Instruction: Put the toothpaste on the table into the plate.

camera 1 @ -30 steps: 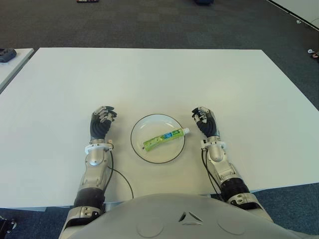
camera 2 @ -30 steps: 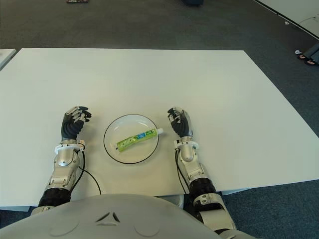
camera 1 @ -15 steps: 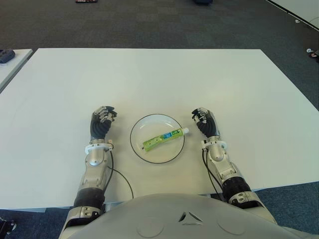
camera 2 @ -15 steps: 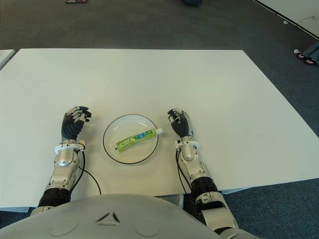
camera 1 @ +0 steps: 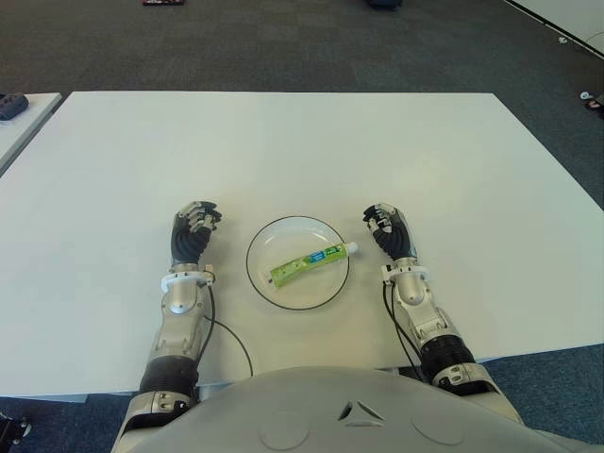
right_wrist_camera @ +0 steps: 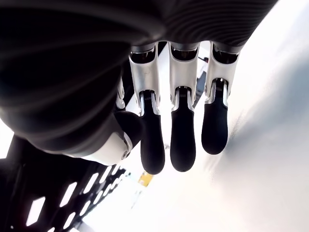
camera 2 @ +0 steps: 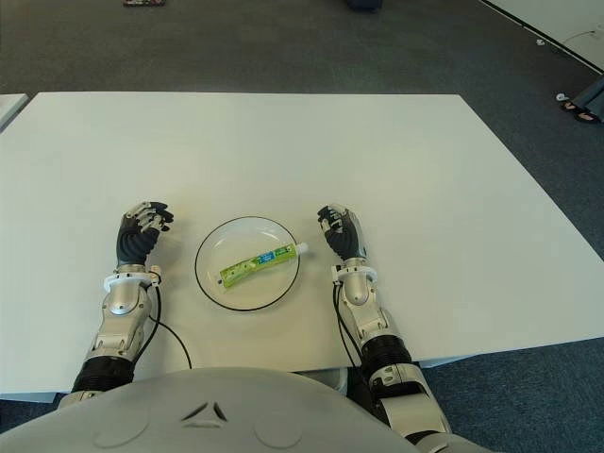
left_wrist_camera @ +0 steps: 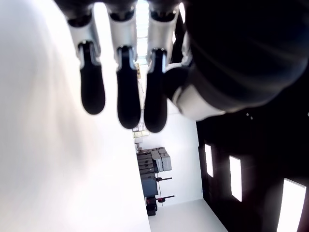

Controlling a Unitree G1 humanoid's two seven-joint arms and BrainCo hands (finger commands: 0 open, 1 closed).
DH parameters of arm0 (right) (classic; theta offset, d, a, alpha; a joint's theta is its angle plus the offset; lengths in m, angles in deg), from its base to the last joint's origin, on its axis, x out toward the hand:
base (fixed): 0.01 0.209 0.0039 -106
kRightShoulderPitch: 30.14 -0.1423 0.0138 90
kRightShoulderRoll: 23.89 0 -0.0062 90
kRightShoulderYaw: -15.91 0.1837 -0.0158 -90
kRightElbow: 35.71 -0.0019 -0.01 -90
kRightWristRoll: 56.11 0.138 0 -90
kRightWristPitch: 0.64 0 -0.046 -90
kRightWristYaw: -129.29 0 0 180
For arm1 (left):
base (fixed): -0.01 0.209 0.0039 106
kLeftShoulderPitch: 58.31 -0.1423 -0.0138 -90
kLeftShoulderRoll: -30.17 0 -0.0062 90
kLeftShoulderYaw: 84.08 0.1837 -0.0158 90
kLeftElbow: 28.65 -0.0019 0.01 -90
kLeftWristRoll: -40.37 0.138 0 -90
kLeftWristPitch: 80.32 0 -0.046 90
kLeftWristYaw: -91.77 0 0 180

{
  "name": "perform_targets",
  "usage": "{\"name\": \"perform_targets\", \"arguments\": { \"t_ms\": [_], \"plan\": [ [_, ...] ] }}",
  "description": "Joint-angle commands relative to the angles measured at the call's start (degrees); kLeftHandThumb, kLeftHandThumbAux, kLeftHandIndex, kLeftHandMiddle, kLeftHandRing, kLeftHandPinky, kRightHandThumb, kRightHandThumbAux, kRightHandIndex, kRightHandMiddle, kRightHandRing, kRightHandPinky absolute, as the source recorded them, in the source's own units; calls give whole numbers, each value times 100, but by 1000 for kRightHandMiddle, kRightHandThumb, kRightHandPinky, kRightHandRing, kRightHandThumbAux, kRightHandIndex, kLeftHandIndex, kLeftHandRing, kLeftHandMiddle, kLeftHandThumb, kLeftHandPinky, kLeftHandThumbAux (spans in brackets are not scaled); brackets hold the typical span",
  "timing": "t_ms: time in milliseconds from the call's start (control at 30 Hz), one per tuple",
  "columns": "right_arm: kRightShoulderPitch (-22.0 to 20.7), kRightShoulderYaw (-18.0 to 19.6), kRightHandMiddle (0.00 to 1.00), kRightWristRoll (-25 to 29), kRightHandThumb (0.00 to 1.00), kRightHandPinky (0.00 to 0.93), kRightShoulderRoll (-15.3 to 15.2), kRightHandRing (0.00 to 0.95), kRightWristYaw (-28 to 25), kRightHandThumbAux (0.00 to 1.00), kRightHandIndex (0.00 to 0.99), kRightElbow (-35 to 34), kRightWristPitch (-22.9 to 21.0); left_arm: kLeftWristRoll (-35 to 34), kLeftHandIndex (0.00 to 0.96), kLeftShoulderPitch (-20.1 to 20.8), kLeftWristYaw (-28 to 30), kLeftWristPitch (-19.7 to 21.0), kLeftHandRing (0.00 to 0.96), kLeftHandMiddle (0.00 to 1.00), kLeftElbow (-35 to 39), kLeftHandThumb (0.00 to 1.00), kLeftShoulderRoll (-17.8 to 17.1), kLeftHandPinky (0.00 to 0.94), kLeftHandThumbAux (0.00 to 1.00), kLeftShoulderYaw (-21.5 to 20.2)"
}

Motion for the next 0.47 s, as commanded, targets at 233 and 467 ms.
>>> {"name": "perform_targets", "arguments": {
  "t_ms": [233, 467],
  "plan": [
    [95, 163, 520, 423, 705, 573, 173, 541, -164, 736, 427, -150, 27, 60, 429, 4, 15, 74, 515, 522, 24, 703, -54, 505, 722, 0],
    [157, 249, 483, 582, 704, 555, 284, 517, -189, 737, 424, -312, -42, 53, 430, -7, 54, 20, 525, 538, 0, 703, -108, 504, 721, 8]
  ]
}}
